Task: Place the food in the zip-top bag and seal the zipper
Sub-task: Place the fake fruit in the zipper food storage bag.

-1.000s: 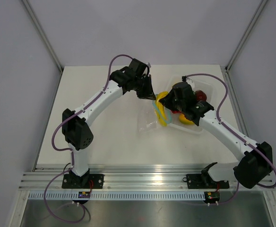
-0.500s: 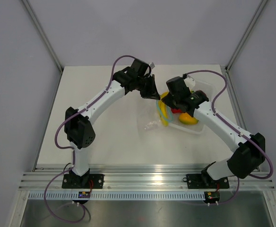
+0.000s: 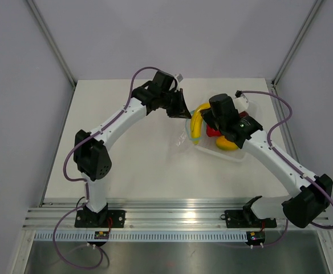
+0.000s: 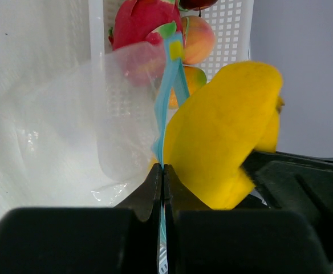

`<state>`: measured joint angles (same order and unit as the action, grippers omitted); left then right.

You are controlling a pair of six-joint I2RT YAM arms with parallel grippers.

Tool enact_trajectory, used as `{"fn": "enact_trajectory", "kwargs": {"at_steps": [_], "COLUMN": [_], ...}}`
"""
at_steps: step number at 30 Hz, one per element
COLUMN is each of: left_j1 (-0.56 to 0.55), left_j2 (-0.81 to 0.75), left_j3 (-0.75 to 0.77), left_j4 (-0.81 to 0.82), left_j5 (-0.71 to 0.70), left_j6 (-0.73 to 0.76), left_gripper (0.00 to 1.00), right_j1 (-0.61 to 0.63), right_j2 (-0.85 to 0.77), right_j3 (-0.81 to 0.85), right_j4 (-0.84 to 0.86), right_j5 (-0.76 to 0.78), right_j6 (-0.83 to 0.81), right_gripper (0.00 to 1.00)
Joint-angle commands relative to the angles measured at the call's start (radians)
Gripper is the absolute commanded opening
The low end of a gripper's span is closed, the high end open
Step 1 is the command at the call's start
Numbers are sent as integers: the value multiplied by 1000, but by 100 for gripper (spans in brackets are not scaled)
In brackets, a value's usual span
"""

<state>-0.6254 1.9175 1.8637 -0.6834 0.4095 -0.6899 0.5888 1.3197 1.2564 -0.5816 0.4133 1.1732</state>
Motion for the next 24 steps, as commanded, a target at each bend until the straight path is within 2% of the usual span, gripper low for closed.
{"fn": "enact_trajectory", "kwargs": {"at_steps": [1,5,10,14,24], "left_j1": [0,6,18,35,41], "left_j2": [-61,-69,-77,-92,-72], "left_j3": [-17,-20,-44,-104,-181], "left_j4": [48,42,61,157,317], "left_j5": [45,52,103,167,268], "left_j6": [-5,7,-3,-83,-253], "left_gripper": [0,0,0,0,0], "right_j1": [5,5,5,6,6], "right_j2": [-30,6,36,0,-8], "right_j3": [12,55,14,-113,-137], "right_j4": [89,74,112,218,276], "right_j5": [91,87,21,10,-2], "right_j6": [108,106,66,68,74], "right_gripper": [0,0,0,0,0]}}
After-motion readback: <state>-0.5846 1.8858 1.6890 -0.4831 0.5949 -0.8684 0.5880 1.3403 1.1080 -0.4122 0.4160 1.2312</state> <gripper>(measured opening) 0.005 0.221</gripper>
